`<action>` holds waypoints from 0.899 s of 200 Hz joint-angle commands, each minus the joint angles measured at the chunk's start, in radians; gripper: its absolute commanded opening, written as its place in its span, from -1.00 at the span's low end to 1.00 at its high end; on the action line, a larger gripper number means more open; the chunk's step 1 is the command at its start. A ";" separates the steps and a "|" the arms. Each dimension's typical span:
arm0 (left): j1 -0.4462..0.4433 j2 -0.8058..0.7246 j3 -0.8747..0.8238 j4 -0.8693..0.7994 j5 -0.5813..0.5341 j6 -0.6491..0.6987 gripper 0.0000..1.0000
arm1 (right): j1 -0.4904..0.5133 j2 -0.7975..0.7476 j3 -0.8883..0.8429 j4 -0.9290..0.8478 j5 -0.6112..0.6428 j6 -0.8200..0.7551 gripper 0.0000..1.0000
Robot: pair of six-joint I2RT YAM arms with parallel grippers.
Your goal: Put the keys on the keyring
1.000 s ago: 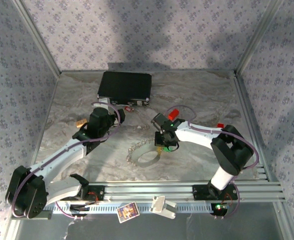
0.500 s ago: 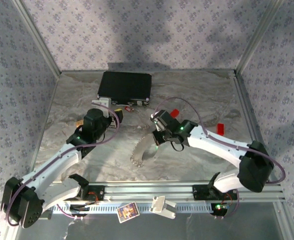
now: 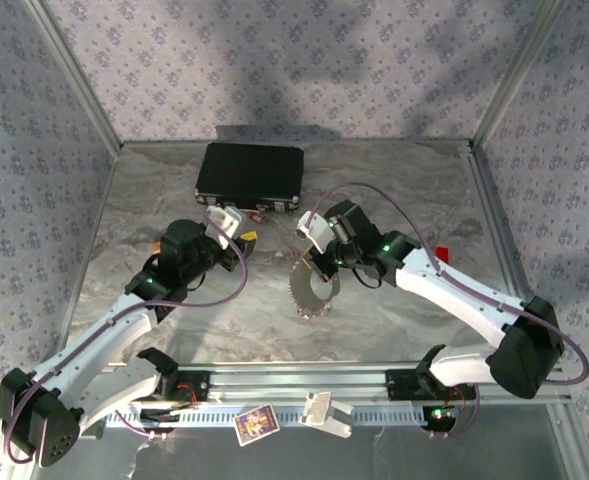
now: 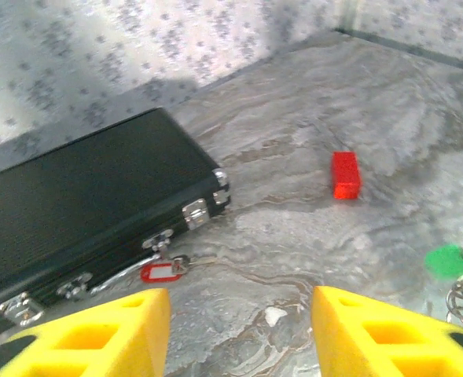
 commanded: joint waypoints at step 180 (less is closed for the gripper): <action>-0.089 0.214 -0.009 0.076 0.600 0.349 -0.44 | -0.005 -0.036 -0.011 -0.024 -0.297 -0.271 -1.00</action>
